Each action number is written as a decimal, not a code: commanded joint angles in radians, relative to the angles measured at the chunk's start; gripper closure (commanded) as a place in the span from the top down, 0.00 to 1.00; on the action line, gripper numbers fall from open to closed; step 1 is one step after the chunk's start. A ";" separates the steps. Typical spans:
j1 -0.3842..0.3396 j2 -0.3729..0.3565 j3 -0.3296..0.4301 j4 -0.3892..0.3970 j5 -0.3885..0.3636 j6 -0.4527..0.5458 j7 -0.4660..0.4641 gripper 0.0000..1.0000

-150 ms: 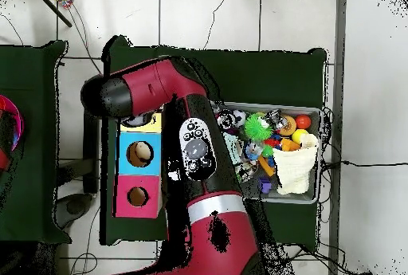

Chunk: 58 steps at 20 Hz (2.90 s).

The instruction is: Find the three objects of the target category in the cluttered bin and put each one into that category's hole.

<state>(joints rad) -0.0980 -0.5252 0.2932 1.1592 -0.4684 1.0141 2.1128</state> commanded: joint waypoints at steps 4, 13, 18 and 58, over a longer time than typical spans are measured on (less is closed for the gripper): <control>-0.024 0.031 0.054 0.074 0.065 0.184 -0.141 0.00; -0.022 0.028 0.051 0.079 0.066 0.146 -0.127 0.00; -0.025 0.044 0.066 0.079 0.068 0.094 -0.131 0.00; -0.042 0.151 0.115 0.081 0.143 0.050 -0.159 0.00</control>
<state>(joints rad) -0.1122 -0.4775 0.2967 1.1590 -0.3597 1.0676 2.1128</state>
